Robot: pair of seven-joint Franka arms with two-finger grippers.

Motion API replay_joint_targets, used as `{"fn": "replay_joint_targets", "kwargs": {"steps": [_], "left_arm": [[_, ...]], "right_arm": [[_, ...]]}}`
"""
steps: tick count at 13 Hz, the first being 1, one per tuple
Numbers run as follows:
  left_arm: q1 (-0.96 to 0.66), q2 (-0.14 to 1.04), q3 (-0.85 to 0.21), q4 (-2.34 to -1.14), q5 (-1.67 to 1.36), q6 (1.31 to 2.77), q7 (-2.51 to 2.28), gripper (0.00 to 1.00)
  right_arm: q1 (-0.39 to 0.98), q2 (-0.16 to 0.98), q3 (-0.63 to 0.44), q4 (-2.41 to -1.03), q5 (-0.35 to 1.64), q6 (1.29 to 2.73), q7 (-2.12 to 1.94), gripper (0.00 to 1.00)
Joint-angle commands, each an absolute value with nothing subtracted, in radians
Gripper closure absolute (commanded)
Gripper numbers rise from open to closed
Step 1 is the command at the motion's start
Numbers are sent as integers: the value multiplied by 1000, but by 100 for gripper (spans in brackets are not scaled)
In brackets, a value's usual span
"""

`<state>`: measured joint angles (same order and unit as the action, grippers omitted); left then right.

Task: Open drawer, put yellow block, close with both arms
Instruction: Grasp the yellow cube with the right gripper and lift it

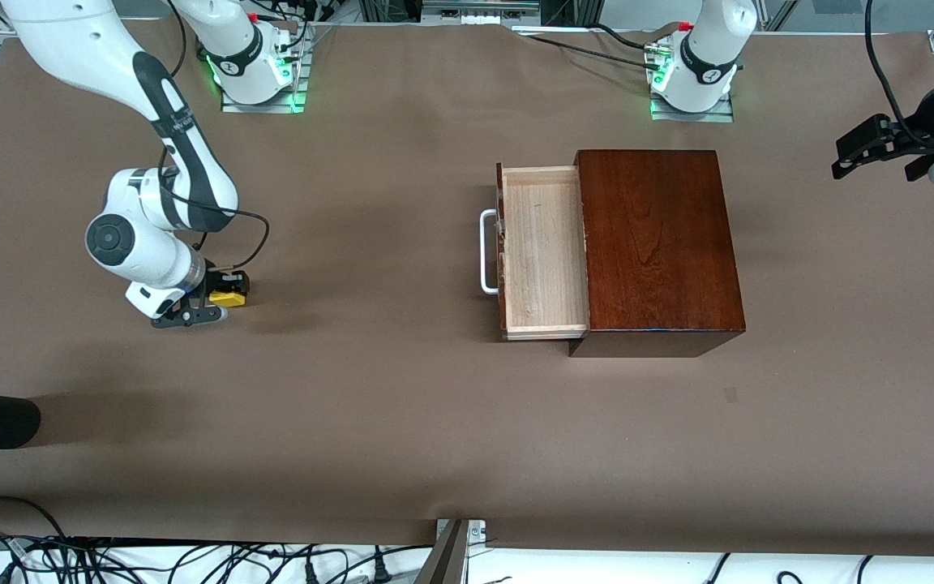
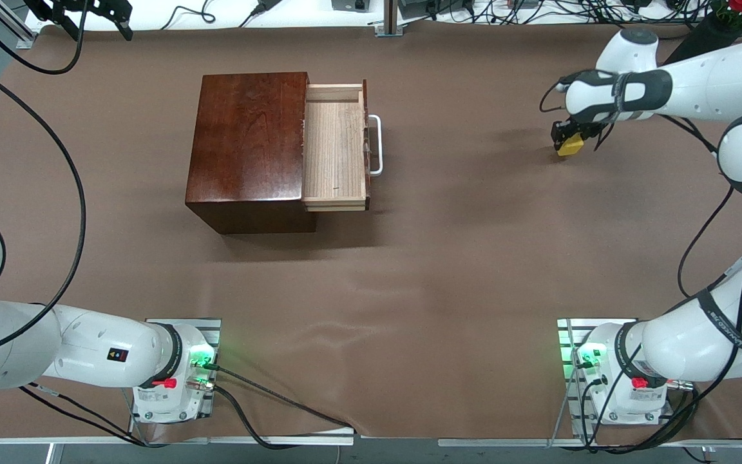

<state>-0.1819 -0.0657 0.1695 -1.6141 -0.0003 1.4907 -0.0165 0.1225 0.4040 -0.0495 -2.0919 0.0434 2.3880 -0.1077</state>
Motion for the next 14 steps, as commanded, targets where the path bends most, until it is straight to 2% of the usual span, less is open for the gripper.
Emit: {"fn": "replay_joint_targets", "kwargs": {"steps": [1,3,7,9,11,14], "left_arm": [[-178,-84,169,-1635,-14,1531,-3,0],[-176,-78,170,-1635,-14,1557,-14,0],[-163,-78,170,-1625,-14,1551,-12,0],[-137,-61,172,-1588,-15,1552,-8,0],[-129,-54,172,-1575,-21,1559,-2,0],[-129,-25,170,-1543,-18,1557,0,0]], "right_arm": [[120,304,-23,-2025,48,2203,-69,92],[120,276,0,-1923,48,2055,-25,92],[121,284,23,-1569,49,1641,49,92],[126,288,23,-1430,52,1486,52,92],[146,302,23,-1338,52,1402,72,92],[228,372,25,-1220,64,1393,223,92]]}}
